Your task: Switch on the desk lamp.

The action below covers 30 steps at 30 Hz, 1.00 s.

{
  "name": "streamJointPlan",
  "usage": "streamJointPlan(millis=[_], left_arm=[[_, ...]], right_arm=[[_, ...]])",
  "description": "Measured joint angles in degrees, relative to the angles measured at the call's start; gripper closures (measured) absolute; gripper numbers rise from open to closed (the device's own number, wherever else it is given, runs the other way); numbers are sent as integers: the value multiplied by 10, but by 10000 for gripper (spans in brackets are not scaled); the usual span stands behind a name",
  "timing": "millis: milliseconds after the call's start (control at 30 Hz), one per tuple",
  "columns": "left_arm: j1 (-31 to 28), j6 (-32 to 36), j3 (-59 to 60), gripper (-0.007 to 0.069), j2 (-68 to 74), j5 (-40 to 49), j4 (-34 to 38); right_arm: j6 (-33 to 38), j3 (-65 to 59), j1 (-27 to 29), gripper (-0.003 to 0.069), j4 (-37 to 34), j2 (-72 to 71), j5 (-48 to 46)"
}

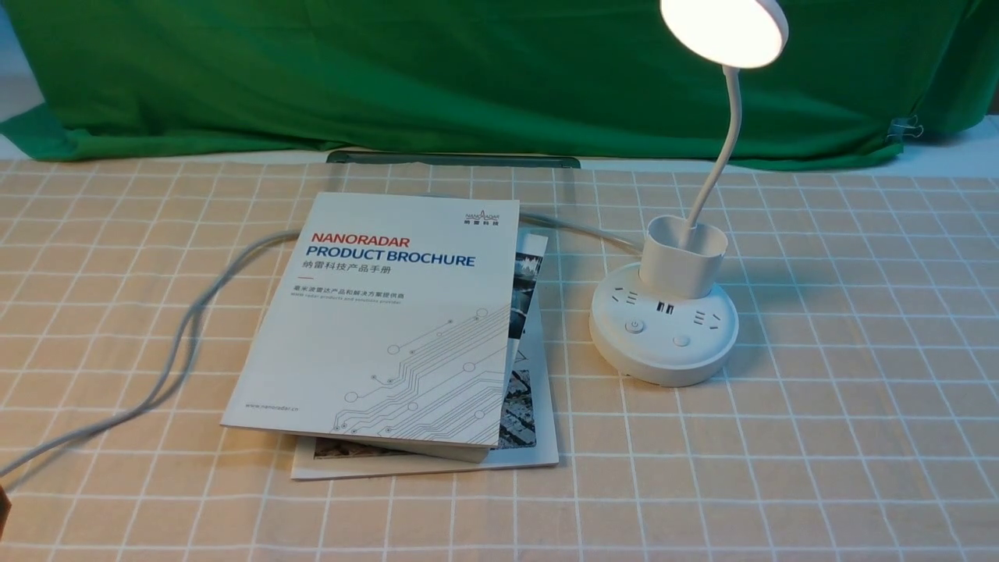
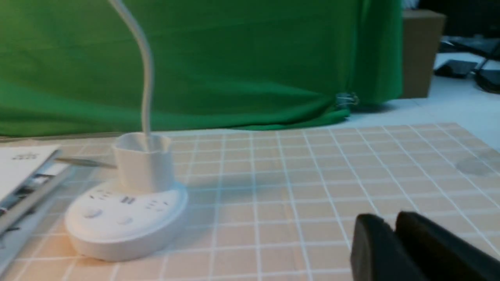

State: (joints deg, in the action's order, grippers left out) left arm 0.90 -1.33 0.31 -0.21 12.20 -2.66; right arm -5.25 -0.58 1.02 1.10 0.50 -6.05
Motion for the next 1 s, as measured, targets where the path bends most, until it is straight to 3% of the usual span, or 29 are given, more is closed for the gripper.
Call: streamJointPlan(millis=[267, 1000], left_arm=[[0, 0, 0, 603, 0, 0, 0], [0, 0, 0, 603, 0, 0, 0]], right_arm=[[-10, 0, 7, 515, 7, -3, -56], [-10, 0, -17, 464, 7, -3, -61]])
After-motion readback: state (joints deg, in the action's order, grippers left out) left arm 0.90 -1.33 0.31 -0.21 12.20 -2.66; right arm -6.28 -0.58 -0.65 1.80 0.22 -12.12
